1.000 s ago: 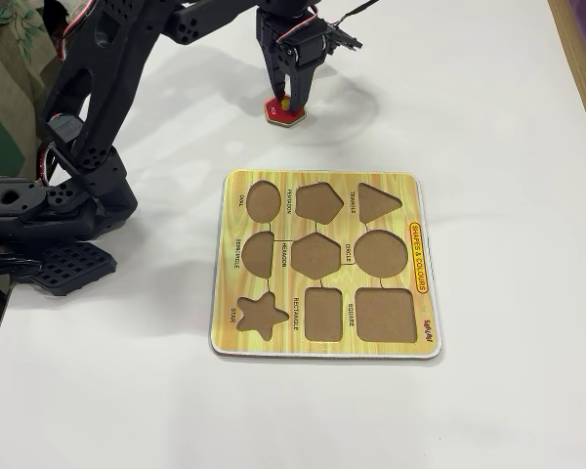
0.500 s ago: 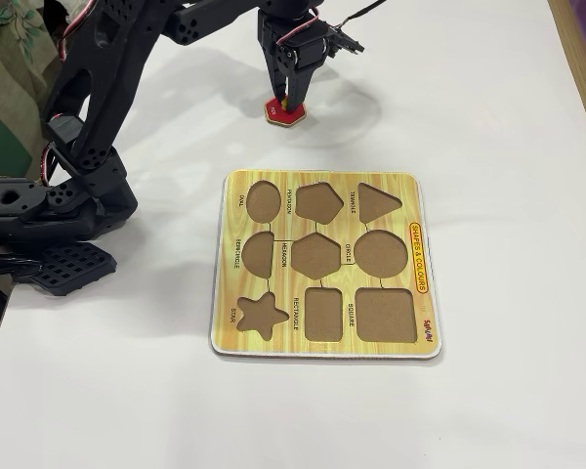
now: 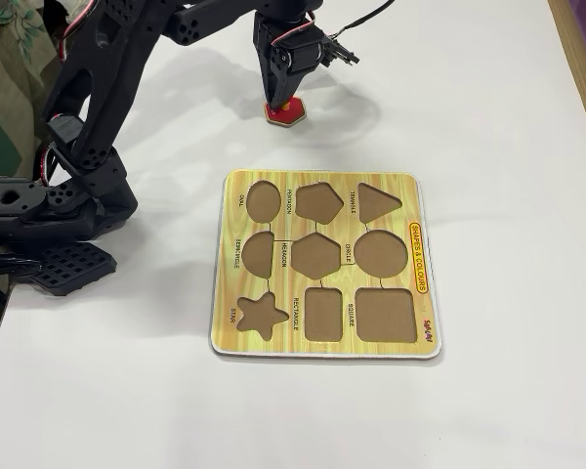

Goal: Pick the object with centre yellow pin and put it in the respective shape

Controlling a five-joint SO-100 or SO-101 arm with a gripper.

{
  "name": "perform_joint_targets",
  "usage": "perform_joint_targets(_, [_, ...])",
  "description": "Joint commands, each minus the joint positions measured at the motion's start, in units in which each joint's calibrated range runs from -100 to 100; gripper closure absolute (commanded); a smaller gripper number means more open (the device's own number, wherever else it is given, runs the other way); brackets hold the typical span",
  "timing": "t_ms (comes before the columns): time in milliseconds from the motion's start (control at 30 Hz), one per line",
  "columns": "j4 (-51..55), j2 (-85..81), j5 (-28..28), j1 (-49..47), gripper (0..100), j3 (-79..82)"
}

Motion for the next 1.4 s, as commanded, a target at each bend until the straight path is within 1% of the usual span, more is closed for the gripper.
perform_joint_targets(0, [-0.89, -0.32, 0.24, 0.49, 99, 0.00])
perform_joint_targets(133, [-0.89, -0.32, 0.24, 0.49, 98, -0.18])
perform_joint_targets(267, [-0.89, -0.32, 0.35, 0.40, 89, -0.09])
perform_joint_targets(867, [-0.98, -0.32, -0.12, 0.40, 89, -0.81])
perform_joint_targets(1000, [-3.49, -0.32, 0.35, 0.40, 89, -0.27])
perform_joint_targets(1367, [-3.49, -0.32, 0.29, 0.40, 89, 0.00])
